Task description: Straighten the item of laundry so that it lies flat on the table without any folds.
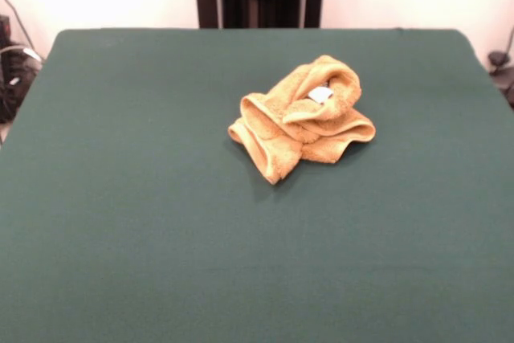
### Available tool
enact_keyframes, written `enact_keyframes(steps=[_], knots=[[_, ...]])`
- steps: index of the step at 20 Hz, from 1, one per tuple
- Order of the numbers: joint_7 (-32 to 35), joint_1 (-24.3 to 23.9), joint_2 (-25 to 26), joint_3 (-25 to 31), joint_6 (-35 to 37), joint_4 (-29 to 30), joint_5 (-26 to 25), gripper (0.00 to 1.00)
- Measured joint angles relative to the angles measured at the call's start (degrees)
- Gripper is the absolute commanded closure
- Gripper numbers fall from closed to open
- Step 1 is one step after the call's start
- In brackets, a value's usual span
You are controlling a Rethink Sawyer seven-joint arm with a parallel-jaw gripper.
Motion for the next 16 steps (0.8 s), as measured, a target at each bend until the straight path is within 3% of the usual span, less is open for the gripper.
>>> enact_keyframes(steps=[16], knots=[[0.0, -0.3, 6.5, -0.3, 0.0, -0.3, 0.0, 0.00]])
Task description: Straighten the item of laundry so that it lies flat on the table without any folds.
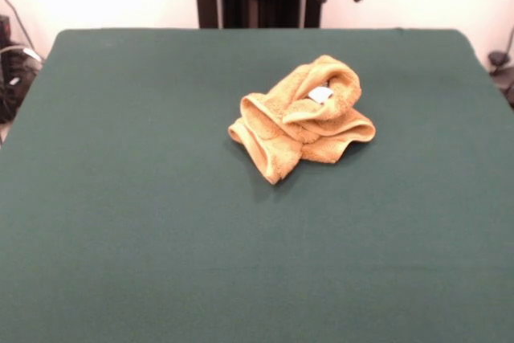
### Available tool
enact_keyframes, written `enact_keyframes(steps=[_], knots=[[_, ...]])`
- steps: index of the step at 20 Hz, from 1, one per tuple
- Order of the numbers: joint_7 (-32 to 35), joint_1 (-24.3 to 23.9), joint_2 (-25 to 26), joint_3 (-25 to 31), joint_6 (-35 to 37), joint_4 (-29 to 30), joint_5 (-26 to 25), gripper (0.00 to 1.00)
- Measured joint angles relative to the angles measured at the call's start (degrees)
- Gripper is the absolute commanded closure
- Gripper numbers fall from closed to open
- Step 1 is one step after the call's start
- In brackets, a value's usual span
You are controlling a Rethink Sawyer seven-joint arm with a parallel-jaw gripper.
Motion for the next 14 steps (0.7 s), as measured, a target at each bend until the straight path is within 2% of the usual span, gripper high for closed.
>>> enact_keyframes(steps=[14], knots=[[0.0, 0.9, 1.1, -0.7, 1.3, -2.0, 0.0, 0.00]])
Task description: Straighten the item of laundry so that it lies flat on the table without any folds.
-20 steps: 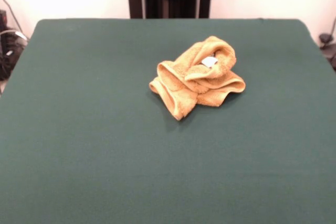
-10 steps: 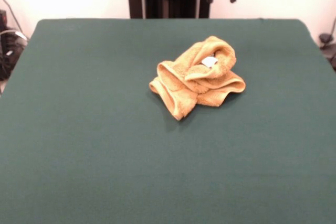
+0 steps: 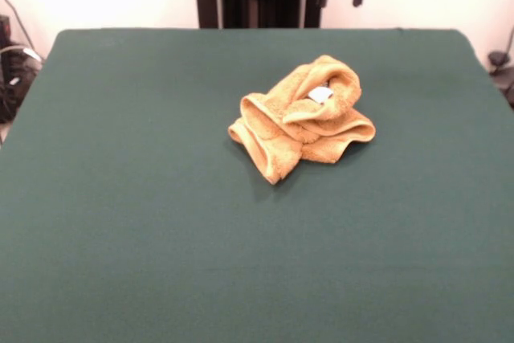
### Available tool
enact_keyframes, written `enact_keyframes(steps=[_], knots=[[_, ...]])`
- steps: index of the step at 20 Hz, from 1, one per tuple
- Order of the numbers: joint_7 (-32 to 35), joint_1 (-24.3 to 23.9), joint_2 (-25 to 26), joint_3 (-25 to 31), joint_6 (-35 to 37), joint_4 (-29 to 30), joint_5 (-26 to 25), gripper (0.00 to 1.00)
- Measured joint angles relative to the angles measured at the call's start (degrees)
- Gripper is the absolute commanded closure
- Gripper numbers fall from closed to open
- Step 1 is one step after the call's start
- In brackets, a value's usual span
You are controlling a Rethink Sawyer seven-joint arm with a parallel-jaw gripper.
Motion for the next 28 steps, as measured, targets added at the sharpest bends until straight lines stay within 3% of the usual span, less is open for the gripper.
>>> enact_keyframes(steps=[28], knots=[[0.0, -1.2, 4.5, 0.0, 4.4, -5.9, 0.0, 0.00]])
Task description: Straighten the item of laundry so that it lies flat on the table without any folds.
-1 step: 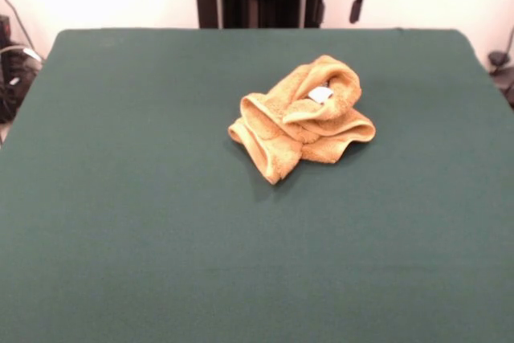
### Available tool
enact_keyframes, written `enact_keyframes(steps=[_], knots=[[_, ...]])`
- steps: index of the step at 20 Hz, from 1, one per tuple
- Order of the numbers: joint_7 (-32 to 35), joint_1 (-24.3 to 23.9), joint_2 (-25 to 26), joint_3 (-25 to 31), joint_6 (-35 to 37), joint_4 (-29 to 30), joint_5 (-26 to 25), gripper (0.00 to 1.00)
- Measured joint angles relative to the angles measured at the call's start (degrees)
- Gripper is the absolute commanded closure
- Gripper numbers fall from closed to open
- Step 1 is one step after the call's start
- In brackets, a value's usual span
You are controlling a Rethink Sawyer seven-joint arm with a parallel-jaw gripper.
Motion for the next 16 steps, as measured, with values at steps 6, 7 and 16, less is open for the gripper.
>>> enact_keyframes(steps=[6, 7, 16], knots=[[0.0, -1.0, 0.8, 0.0, 1.2, -1.1, 0.0, 0.00], [0.0, -1.0, 0.8, 0.0, 1.6, -1.5, 0.0, 0.00], [0.0, -1.1, 0.8, 0.0, 3.5, -3.6, 0.0, 0.00]])
